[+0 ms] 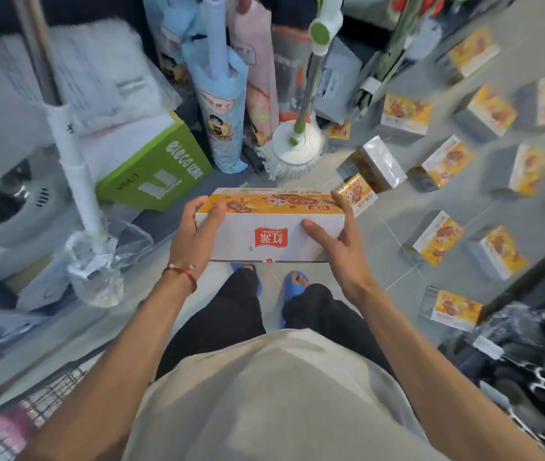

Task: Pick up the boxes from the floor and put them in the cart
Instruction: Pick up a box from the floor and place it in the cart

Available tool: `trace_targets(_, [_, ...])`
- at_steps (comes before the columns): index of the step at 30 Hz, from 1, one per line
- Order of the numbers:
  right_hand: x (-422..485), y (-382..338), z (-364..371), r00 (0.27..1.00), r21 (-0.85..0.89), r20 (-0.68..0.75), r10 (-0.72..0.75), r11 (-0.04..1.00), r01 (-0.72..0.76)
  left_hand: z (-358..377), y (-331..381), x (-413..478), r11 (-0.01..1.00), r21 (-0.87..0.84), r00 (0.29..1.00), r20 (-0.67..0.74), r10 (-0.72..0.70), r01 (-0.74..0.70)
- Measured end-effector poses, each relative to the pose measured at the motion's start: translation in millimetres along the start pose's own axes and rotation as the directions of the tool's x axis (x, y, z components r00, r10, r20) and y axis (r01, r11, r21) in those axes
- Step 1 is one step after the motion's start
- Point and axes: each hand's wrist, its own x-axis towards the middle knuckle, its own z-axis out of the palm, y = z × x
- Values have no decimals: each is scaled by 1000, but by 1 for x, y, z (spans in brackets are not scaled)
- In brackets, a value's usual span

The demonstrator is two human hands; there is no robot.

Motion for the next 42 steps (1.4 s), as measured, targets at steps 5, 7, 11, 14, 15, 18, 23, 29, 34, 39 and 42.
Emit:
trace_targets(5, [-15, -12, -6, 994, -25, 94, -54, 998, 57, -16, 2, -42, 998, -26, 998, -45, 51, -52])
trace_targets(7, [-21, -11, -11, 990, -42, 124, -70, 996, 76, -15, -3, -63, 997, -23, 994, -91, 67, -69])
trace_targets(11, [-34, 0, -25, 978, -50, 192, -79, 995, 90, -2, -17, -103, 998, -33, 976, -214, 44, -52])
trace_targets(14, [-44, 14, -40, 967, -56, 234, -101, 992, 117, 14, -32, -133, 991, -122, 961, -277, 21, -57])
trace_targets(15, [-48, 20, -46, 959, -69, 260, -109, 989, 131, 19, -37, -144, 983, -172, 958, -285, 12, -63])
trace_targets(18, [-59, 36, -64, 939, -105, 326, -109, 983, 151, 34, -55, -172, 963, -257, 957, -291, -1, -78])
trace_targets(23, [-91, 62, -83, 908, -133, 409, -95, 978, 163, 55, -89, -227, 957, -273, 899, -437, -36, -94])
trace_targets(29, [-135, 83, -77, 854, -212, 514, -85, 952, 222, 55, -133, -297, 939, -337, 831, -540, -129, -73])
trace_targets(34, [-181, 99, -59, 801, -270, 592, -86, 916, 298, 47, -170, -357, 922, -377, 752, -631, -187, -87])
trace_targets(39, [-237, 125, -37, 756, -331, 646, -106, 854, 402, 35, -220, -416, 890, -446, 689, -675, -265, -95])
trace_targets(42, [-276, 149, -23, 719, -342, 684, -123, 817, 465, 31, -258, -454, 873, -476, 617, -720, -317, -107])
